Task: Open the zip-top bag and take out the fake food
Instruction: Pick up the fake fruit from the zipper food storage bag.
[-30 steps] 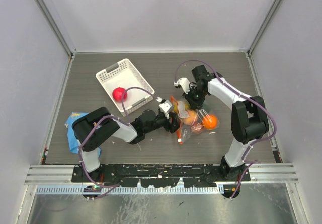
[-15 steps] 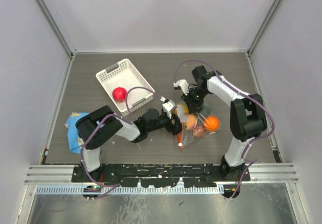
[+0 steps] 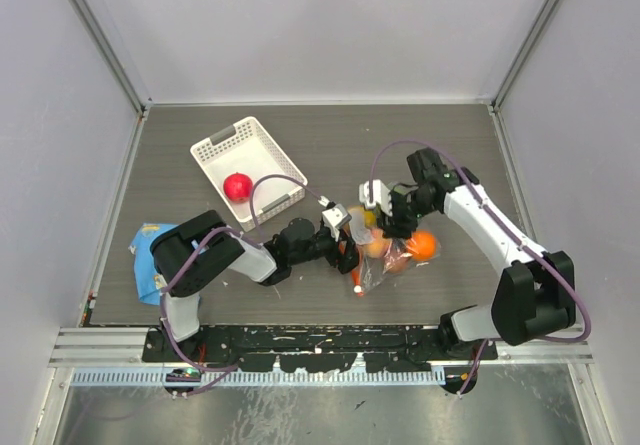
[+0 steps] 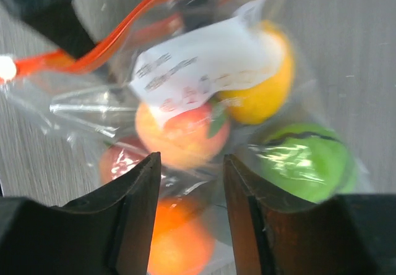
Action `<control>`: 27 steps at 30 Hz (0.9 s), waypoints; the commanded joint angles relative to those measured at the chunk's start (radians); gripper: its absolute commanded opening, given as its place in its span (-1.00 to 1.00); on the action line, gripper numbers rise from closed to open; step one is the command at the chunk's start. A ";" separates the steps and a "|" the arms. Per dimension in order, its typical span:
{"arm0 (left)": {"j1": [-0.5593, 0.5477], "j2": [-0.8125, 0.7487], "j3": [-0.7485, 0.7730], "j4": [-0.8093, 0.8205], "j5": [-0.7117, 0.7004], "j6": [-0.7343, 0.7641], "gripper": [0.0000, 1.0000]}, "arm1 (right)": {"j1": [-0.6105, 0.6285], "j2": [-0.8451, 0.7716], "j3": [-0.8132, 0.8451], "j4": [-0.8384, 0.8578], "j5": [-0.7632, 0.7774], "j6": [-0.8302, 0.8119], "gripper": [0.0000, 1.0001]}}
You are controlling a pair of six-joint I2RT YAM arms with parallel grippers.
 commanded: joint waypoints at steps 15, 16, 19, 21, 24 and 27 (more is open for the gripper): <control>-0.001 0.005 0.010 0.156 0.040 0.041 0.61 | -0.039 0.058 -0.179 0.124 0.078 -0.346 -0.16; -0.002 0.009 0.013 0.157 0.035 0.043 0.64 | -0.036 0.059 -0.180 0.124 0.076 -0.347 -0.16; -0.008 0.017 0.026 0.157 0.023 0.049 0.70 | -0.030 0.068 -0.181 0.120 0.075 -0.346 -0.18; -0.011 0.023 0.033 0.156 0.006 0.055 0.73 | -0.025 0.075 -0.178 0.111 0.066 -0.353 -0.20; -0.016 0.029 0.032 0.157 -0.036 0.075 0.83 | -0.021 0.096 -0.166 0.081 0.041 -0.362 -0.27; -0.020 0.026 0.027 0.157 -0.072 0.100 0.87 | -0.017 0.126 -0.139 0.042 0.017 -0.367 -0.44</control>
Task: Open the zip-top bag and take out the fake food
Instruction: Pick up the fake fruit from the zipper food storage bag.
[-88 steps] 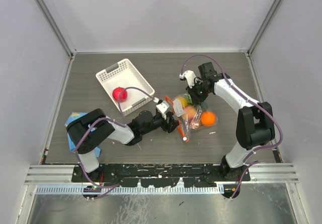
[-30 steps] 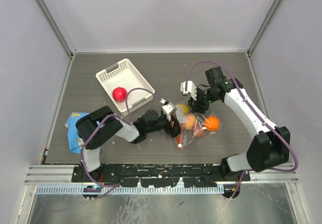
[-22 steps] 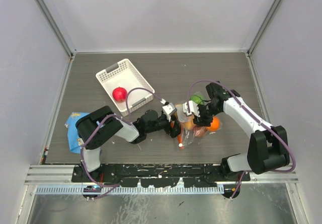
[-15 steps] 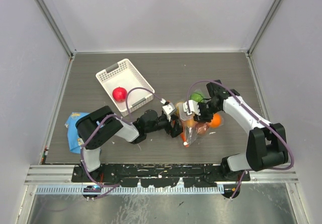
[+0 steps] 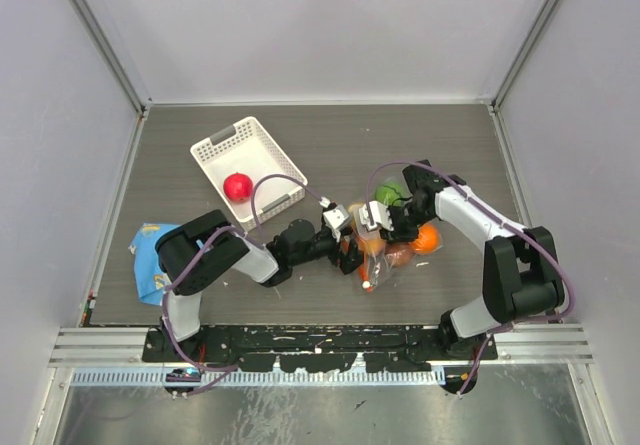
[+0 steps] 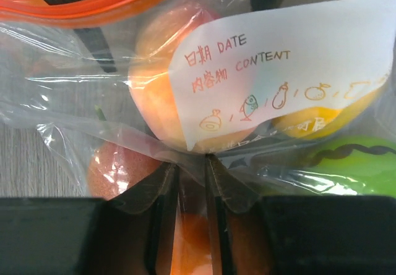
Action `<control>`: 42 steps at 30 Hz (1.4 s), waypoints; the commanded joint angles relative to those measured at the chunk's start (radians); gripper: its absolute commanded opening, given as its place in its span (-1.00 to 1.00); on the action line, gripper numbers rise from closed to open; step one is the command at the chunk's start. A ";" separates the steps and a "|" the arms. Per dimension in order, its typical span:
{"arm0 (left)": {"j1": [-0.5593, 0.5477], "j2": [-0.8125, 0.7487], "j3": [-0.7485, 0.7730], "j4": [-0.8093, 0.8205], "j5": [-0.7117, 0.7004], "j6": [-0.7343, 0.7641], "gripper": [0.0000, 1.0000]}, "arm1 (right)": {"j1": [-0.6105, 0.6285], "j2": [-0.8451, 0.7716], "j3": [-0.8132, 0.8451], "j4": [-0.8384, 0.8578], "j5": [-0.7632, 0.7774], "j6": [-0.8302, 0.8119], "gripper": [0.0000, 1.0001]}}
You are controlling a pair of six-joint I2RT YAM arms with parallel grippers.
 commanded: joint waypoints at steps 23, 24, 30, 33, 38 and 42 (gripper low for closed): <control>-0.068 0.025 0.072 -0.012 -0.224 0.093 0.61 | 0.031 0.182 0.167 -0.175 -0.145 0.038 -0.93; -0.069 0.026 0.070 -0.012 -0.225 0.092 0.50 | 0.032 0.184 0.168 -0.175 -0.140 0.043 -0.93; -0.068 -0.011 0.034 0.006 -0.226 0.098 -0.07 | 0.031 0.185 0.174 -0.172 -0.130 0.054 -0.94; -0.068 -0.054 0.001 0.036 -0.223 0.097 -0.53 | 0.029 0.185 0.175 -0.167 -0.112 0.061 -0.94; -0.068 -0.123 -0.042 0.035 -0.207 0.069 -0.74 | 0.019 0.166 0.182 -0.167 -0.126 0.069 -0.94; -0.067 -0.160 -0.067 0.016 -0.209 0.039 -0.83 | 0.019 0.159 0.179 -0.164 -0.126 0.067 -0.95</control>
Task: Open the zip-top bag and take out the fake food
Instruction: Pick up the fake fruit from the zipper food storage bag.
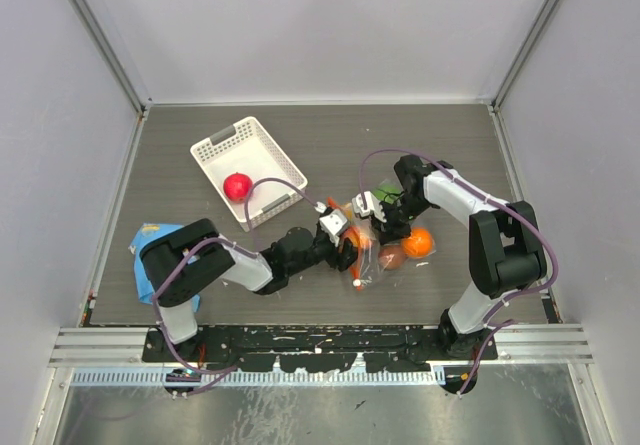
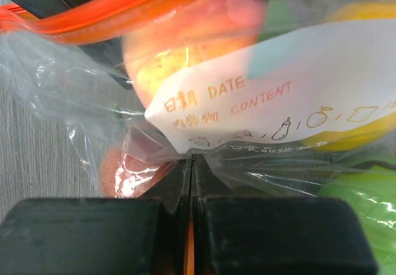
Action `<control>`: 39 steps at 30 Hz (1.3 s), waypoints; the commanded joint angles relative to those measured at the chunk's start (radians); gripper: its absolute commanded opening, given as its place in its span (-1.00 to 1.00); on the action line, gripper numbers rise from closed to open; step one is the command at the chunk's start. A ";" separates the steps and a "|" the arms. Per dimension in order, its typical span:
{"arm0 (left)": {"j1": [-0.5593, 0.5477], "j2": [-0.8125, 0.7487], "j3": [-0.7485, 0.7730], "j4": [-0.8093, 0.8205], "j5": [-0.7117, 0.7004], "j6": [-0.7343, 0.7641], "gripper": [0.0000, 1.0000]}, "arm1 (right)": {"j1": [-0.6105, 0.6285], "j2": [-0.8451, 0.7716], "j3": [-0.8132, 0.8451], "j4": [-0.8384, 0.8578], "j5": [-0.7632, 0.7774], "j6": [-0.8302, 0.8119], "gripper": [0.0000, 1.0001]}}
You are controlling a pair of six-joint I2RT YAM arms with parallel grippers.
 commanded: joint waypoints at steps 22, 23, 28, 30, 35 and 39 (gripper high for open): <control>0.099 -0.323 0.009 -0.491 0.124 -0.355 -0.95 | -0.007 -0.045 0.039 -0.018 -0.047 0.012 -0.94; 0.100 -0.335 0.008 -0.505 0.125 -0.356 -0.96 | -0.007 -0.047 0.039 -0.017 -0.048 0.013 -0.94; 0.104 -0.406 0.016 -0.599 0.111 -0.349 -1.00 | -0.007 -0.050 0.039 -0.018 -0.051 0.010 -0.91; 0.106 -0.433 0.020 -0.644 0.099 -0.343 -1.00 | -0.007 -0.052 0.037 -0.017 -0.054 0.009 -0.90; 0.115 -0.503 0.015 -0.730 0.069 -0.329 -1.00 | -0.006 -0.077 0.036 -0.018 -0.075 0.004 -0.73; 0.123 -0.551 0.007 -0.776 0.035 -0.328 -1.00 | -0.008 -0.101 0.033 -0.021 -0.092 0.000 -0.47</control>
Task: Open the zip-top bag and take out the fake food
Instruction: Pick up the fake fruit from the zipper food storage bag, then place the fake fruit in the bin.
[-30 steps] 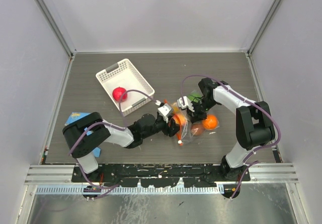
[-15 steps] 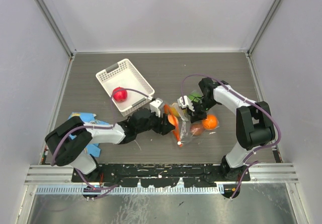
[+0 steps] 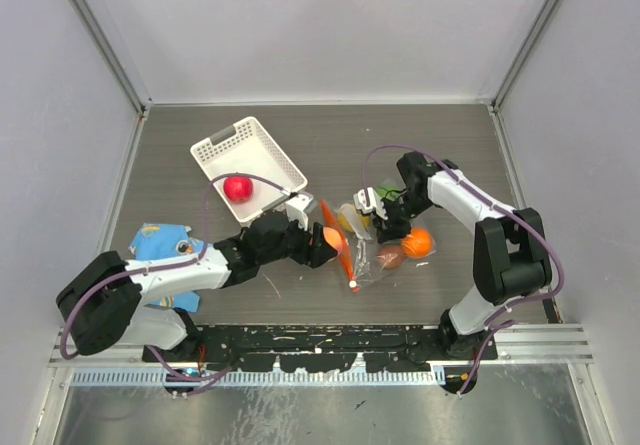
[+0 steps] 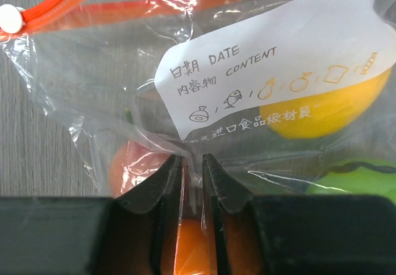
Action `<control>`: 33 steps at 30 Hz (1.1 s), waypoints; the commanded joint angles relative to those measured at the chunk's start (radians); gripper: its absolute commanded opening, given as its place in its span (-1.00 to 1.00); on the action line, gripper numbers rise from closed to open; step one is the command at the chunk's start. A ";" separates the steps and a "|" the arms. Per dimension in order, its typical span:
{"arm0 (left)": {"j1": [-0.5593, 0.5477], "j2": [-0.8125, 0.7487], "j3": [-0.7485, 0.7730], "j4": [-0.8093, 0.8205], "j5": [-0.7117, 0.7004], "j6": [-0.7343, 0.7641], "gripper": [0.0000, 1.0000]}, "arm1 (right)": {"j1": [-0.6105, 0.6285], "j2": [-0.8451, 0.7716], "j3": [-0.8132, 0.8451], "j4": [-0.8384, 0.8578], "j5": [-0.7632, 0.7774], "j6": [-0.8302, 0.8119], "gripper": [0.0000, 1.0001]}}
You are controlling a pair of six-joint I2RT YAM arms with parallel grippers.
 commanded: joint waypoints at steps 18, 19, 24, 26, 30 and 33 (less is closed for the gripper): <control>0.137 -0.255 0.065 -0.212 -0.071 0.078 -1.00 | -0.003 -0.123 0.053 -0.033 -0.095 0.025 -0.20; 0.146 -0.261 0.069 -0.218 -0.069 0.083 -1.00 | -0.003 -0.125 0.052 -0.034 -0.096 0.024 -0.20; 0.199 -0.283 0.088 -0.253 -0.065 0.112 -1.00 | -0.002 -0.123 0.058 -0.042 -0.103 0.019 -0.20; 0.221 -0.285 0.099 -0.265 -0.062 0.123 -1.00 | -0.002 -0.123 0.058 -0.046 -0.106 0.015 -0.20; 0.273 -0.278 0.118 -0.278 -0.047 0.141 -1.00 | -0.002 -0.125 0.059 -0.051 -0.114 0.010 -0.20; 0.309 -0.271 0.132 -0.284 -0.033 0.146 -1.00 | -0.002 -0.127 0.061 -0.056 -0.118 0.006 -0.20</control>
